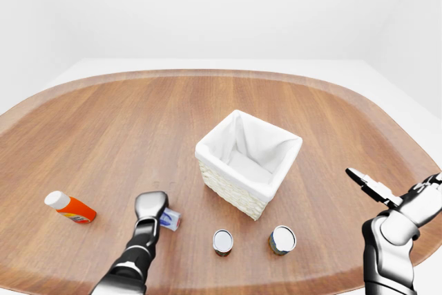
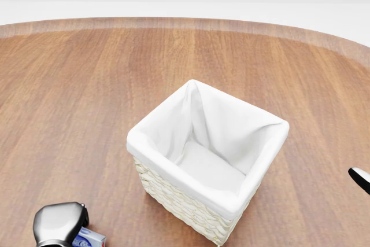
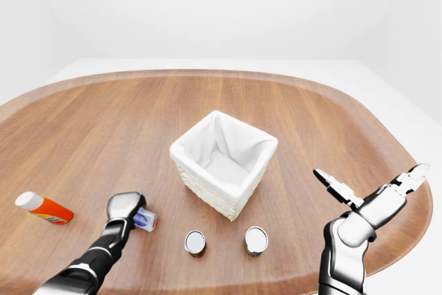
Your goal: Pick up the alphabet soup and the cream cheese box, and put them in the basket.
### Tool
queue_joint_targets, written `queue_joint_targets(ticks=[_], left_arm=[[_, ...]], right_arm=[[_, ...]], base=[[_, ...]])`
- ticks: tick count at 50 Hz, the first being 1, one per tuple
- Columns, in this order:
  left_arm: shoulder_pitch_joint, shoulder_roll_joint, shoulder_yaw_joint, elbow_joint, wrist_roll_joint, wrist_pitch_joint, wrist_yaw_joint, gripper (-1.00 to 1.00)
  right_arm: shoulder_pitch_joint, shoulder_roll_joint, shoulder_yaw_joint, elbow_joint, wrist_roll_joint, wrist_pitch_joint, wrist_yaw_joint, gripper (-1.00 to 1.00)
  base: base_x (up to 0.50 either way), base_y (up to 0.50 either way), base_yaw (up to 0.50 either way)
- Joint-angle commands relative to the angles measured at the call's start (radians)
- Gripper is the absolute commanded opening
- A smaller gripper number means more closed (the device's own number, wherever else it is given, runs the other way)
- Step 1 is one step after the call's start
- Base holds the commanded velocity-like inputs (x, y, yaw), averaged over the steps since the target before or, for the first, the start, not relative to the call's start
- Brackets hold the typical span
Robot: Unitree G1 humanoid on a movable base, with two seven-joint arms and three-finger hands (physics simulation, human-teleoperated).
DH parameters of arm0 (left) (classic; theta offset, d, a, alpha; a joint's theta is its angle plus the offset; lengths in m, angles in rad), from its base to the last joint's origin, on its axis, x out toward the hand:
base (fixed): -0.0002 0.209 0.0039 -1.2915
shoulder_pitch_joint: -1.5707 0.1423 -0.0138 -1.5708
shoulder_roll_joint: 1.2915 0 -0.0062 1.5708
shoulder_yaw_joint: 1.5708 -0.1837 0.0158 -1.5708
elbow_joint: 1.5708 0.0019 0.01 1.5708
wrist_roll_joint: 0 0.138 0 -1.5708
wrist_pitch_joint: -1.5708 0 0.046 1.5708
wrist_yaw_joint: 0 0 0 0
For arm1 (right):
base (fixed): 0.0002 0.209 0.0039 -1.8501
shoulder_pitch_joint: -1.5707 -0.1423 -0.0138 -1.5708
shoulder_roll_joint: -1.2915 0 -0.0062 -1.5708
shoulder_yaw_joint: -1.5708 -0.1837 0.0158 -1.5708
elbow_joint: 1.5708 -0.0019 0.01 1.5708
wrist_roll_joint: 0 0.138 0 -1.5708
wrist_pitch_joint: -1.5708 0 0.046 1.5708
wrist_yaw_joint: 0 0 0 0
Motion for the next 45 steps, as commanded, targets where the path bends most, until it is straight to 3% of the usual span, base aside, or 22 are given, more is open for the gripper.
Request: queue_joint_targets(ticks=[1,8,16,30,45], left_arm=[[0.215,0.05,0.031,-0.169,0.019,0.0,0.0,-1.0],[0.376,0.067,0.084,-0.51,0.07,0.0,0.0,-1.0],[0.478,0.058,0.155,-0.728,0.125,0.0,-0.014,-1.0],[0.546,0.033,0.219,-0.882,0.162,0.0,-0.065,-1.0],[0.492,-0.019,0.169,-0.932,0.203,0.0,-0.096,-1.0]], right_arm=[[0.002,0.001,0.0,-0.006,-0.002,0.0,0.0,1.0],[0.002,0.001,-0.001,-0.007,-0.002,0.0,0.0,1.0],[0.001,0.001,0.001,-0.006,-0.004,0.0,0.0,1.0],[-0.001,-0.001,0.002,0.009,-0.004,0.0,0.0,1.0],[0.001,0.001,0.002,-0.004,-0.004,0.0,0.0,1.0]], base=[[0.0,0.0,0.0],[0.0,0.0,0.0],[0.0,0.0,0.0],[0.0,0.0,0.0],[0.0,0.0,0.0]])
